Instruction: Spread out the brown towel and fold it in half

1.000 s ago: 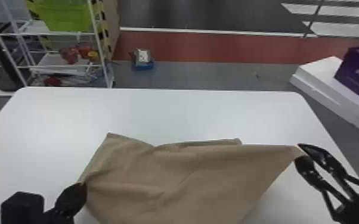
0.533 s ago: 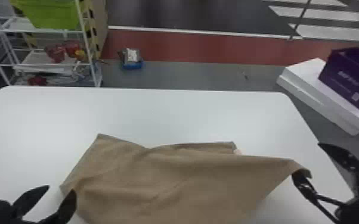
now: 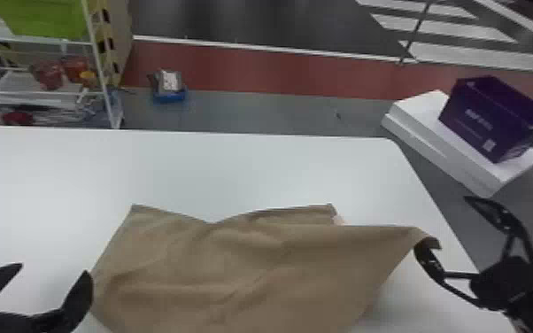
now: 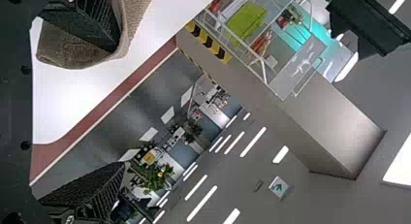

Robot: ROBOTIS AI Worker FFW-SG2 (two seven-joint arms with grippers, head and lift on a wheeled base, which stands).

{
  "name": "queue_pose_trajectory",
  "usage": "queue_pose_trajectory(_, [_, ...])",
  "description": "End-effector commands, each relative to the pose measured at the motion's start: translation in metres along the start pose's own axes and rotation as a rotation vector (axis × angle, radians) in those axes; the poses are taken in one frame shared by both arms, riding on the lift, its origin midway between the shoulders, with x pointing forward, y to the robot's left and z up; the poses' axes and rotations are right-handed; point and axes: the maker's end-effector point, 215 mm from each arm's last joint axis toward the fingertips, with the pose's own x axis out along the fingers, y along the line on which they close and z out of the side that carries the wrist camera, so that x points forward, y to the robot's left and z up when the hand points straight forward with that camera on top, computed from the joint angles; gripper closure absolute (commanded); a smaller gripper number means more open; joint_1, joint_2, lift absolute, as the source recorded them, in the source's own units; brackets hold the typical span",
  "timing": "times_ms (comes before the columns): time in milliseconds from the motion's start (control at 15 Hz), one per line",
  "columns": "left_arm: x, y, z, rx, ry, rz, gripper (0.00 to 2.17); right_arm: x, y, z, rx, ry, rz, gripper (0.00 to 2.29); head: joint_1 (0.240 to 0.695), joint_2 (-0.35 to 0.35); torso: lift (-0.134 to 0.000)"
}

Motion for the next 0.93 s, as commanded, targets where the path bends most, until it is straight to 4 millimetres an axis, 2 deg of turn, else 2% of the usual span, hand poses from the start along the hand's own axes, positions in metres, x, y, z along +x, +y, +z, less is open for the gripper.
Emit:
queue_pose_trajectory(0, [0.005,-0.014,0.005,-0.004,-0.011,-0.024,0.09,0.015,0.033,0.003,-0.125,0.066,0.109,0.06,0.695,-0.204,-0.123])
queue_pose_trajectory(133, [0.007,-0.025,0.004,-0.007,-0.01,-0.049,0.09,0.021,0.07,0.008,-0.181,0.09,0.207,0.06,0.695,-0.191,-0.123])
queue_pose_trajectory(200, [0.008,-0.03,0.002,-0.008,-0.007,-0.057,0.09,0.025,0.092,-0.01,-0.212,0.17,0.275,0.06,0.695,-0.181,-0.123])
queue_pose_trajectory(267, [0.007,-0.03,0.001,-0.009,-0.005,-0.056,0.09,0.023,0.107,-0.041,-0.24,0.315,0.328,0.07,0.695,-0.159,-0.123])
queue_pose_trajectory(333, [0.007,-0.03,0.002,-0.006,-0.008,-0.056,0.11,0.022,0.106,-0.039,-0.238,0.337,0.334,0.07,0.695,-0.154,-0.123])
queue_pose_trajectory(400, [0.006,-0.029,0.005,-0.003,-0.014,-0.055,0.11,0.021,0.088,-0.029,-0.196,0.319,0.303,0.07,0.695,-0.154,-0.123])
queue_pose_trajectory(533, [0.003,-0.029,0.006,-0.002,-0.017,-0.054,0.11,0.015,0.061,-0.028,-0.146,0.342,0.291,0.08,0.695,-0.169,-0.123])
queue_pose_trajectory(667, [0.002,-0.03,0.005,-0.002,-0.018,-0.057,0.11,0.001,0.027,-0.014,0.009,0.29,0.291,0.08,0.695,-0.186,-0.123])
queue_pose_trajectory(867, [0.004,-0.038,0.009,-0.004,-0.026,-0.068,0.11,-0.011,0.01,-0.008,0.143,0.282,0.292,0.09,0.695,-0.232,-0.123])
